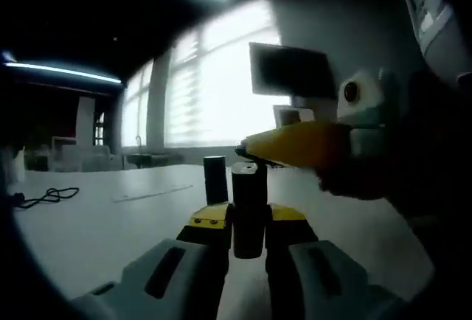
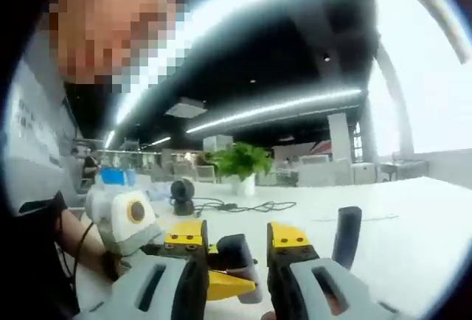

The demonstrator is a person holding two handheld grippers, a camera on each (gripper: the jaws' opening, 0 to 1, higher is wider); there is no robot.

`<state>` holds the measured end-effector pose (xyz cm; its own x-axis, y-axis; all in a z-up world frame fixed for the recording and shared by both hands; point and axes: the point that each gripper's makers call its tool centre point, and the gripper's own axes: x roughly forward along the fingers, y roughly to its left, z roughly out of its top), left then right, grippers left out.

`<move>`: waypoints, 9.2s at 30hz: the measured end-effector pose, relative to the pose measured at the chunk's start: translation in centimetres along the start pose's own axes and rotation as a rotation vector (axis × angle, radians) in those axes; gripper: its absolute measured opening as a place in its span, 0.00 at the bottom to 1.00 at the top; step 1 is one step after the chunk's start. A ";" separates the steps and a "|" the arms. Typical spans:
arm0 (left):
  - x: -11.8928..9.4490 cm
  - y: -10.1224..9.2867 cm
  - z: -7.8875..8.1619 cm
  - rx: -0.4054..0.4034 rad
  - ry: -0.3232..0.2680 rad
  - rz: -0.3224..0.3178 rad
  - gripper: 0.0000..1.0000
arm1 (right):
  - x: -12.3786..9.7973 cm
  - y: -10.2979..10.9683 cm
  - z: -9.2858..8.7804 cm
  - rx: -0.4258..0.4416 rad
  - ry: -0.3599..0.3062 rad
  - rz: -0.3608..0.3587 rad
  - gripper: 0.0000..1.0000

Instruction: Pick up cosmetic bottle twist off cap place on table pick up cap screw tight cap place on table

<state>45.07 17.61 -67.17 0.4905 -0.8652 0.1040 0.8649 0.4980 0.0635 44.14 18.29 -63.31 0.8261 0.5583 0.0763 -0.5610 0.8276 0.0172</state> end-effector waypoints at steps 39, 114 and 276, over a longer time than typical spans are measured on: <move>0.4 -0.2 -0.4 0.096 0.001 -0.039 0.07 | 0.3 -0.7 -1.0 -0.087 0.058 -0.048 0.14; 0.0 -2.6 2.8 0.017 0.044 -0.207 0.07 | -0.7 2.0 1.6 -0.001 0.127 0.523 0.10; 0.3 3.6 -4.4 -0.009 0.196 0.073 0.08 | -1.8 -6.9 -9.2 0.021 0.254 -0.176 0.10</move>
<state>48.85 18.86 -71.30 0.5629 -0.8219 -0.0872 0.8265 0.5603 0.0539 47.05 12.06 -72.77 0.8961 0.4051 -0.1813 -0.4069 0.9130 0.0291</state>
